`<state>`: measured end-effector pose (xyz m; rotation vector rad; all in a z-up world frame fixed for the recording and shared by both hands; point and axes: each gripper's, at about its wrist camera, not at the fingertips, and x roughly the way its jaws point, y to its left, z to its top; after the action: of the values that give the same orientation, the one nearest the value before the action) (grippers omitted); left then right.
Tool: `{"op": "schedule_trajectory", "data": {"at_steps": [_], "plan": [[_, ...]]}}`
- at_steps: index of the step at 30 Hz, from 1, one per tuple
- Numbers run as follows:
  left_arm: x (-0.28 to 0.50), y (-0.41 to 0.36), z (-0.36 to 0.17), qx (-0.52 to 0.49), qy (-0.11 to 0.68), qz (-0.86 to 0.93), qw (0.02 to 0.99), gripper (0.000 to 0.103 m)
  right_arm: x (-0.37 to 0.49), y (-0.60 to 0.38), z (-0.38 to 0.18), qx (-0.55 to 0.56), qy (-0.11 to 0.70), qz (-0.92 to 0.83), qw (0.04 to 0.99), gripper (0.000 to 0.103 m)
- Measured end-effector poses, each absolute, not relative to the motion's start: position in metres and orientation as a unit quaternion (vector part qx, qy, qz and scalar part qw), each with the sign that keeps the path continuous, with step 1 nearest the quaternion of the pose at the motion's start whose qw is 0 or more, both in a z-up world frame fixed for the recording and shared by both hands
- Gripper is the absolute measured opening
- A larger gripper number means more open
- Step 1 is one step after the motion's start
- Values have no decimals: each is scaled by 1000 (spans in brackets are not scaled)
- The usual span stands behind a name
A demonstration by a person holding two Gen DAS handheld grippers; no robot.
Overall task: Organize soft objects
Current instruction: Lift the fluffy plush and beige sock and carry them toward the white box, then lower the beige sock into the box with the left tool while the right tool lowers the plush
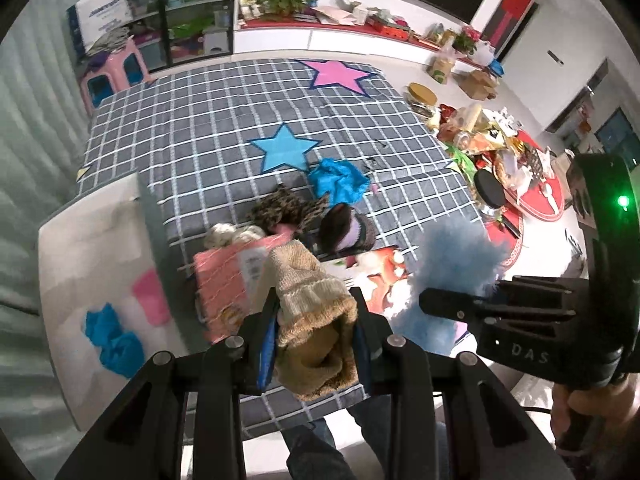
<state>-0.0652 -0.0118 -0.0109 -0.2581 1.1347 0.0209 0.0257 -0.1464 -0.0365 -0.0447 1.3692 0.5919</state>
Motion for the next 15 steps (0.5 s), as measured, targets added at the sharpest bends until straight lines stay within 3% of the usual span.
{"op": "schedule_trajectory", "data": {"at_steps": [15], "plan": [[-125,56,-13,-189,513,118,829,35,-25,-67,-33,-108,616,378,683,23]]}}
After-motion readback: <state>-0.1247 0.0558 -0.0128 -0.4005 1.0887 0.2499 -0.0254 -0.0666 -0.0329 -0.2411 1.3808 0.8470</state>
